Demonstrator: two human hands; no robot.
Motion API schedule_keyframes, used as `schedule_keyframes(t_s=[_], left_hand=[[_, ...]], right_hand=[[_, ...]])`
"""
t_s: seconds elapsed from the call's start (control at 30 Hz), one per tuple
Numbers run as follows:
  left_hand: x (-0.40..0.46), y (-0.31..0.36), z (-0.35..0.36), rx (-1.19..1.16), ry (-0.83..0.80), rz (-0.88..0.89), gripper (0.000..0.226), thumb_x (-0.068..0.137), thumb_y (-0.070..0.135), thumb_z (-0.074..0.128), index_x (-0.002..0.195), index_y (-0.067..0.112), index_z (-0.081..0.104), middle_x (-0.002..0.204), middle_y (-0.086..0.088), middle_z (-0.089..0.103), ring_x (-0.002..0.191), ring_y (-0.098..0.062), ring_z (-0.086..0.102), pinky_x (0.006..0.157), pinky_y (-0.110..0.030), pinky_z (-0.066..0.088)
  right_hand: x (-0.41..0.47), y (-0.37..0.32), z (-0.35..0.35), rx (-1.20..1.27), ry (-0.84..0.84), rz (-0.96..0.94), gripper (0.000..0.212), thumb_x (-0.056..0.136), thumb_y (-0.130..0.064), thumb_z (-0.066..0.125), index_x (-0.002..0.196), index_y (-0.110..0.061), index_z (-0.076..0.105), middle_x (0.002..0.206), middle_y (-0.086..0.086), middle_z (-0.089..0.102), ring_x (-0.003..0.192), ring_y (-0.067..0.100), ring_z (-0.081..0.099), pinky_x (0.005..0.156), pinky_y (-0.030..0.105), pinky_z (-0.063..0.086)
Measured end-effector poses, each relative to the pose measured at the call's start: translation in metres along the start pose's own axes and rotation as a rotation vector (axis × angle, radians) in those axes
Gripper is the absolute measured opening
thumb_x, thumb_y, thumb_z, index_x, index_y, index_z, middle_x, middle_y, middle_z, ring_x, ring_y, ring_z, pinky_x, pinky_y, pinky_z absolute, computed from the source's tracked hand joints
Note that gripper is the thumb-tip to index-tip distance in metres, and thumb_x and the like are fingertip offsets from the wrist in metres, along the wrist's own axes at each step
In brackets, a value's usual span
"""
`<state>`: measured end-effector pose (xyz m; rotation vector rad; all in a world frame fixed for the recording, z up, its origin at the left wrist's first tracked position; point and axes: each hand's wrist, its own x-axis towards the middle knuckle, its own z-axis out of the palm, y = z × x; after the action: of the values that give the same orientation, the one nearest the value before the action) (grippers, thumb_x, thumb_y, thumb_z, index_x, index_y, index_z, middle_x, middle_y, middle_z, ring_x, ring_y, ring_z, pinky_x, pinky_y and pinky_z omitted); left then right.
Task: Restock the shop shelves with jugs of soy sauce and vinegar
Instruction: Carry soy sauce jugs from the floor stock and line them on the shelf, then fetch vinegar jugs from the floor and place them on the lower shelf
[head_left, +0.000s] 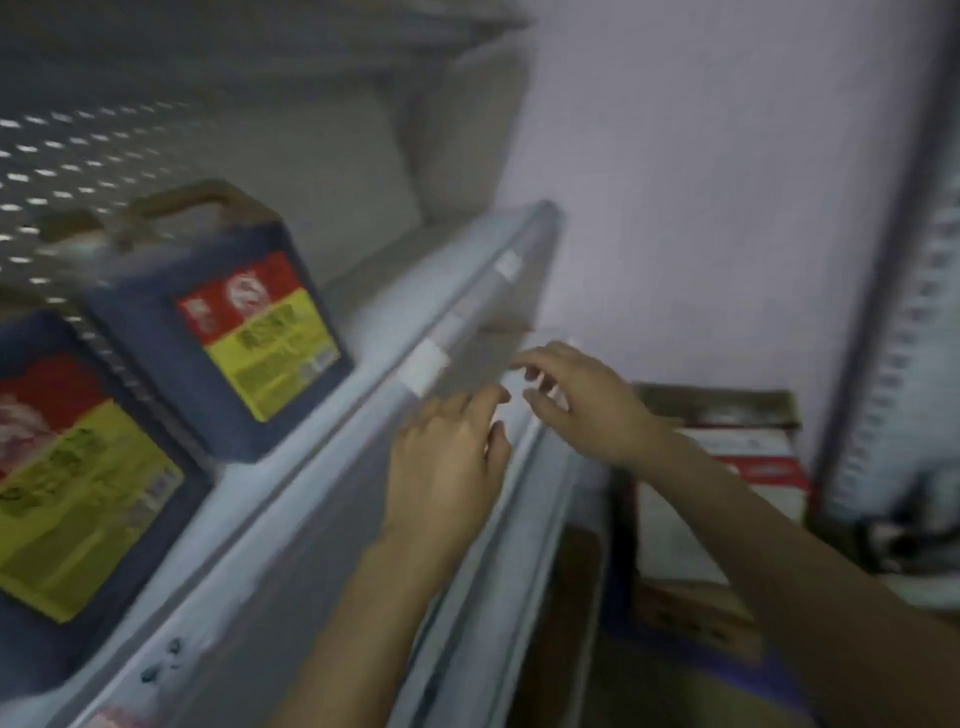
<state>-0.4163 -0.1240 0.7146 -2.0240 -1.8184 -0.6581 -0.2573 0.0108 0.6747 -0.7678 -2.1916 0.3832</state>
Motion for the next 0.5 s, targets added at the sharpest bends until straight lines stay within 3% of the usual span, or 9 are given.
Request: schedule_keyframes(t_s=[0.1,0.23,0.37,0.5], left_hand=[[-0.007,0.040,0.033,-0.051,-0.078,0.110,0.029,0.092,0.027,0.055,0.120,0.025,0.064,0.100,-0.001,0.071,0.090,-0.030,0.067,0.072,-0.041,0.054],[-0.016,0.112,0.077,-0.087,-0.179,0.286,0.041,0.094,0.037,0.031,0.119,0.025,0.062,0.101,-0.003,0.070,0.091,-0.032,0.066,0.073,-0.043,0.053],[-0.035,0.207,0.113,-0.228,-0.285,0.431,0.025,0.094,0.026,0.056,0.116,0.022,0.065,0.110,-0.007,0.072,0.097,-0.032,0.067,0.077,-0.042,0.052],[-0.061,0.307,0.143,-0.221,-0.396,0.584,0.023,0.094,0.026,0.055,0.115,0.022,0.062,0.108,-0.007,0.069,0.098,-0.033,0.066,0.079,-0.045,0.053]], right_hand=[[-0.089,0.024,-0.031,-0.162,-0.080,0.138,0.031,0.098,-0.022,0.057,0.128,-0.025,0.062,0.108,-0.001,0.064,0.087,0.017,0.062,0.078,0.041,0.055],[-0.200,0.039,-0.078,-0.381,-0.179,0.368,0.034,0.097,-0.019,0.056,0.129,-0.025,0.062,0.113,0.004,0.067,0.096,0.026,0.064,0.079,0.036,0.052],[-0.303,0.039,-0.137,-0.509,-0.241,0.537,0.034,0.095,-0.023,0.052,0.128,-0.026,0.058,0.118,0.006,0.066,0.103,0.032,0.066,0.080,0.045,0.054],[-0.396,0.045,-0.195,-0.644,-0.250,0.681,0.033,0.093,-0.026,0.048,0.124,-0.025,0.057,0.114,0.008,0.066,0.099,0.037,0.066,0.073,0.043,0.053]])
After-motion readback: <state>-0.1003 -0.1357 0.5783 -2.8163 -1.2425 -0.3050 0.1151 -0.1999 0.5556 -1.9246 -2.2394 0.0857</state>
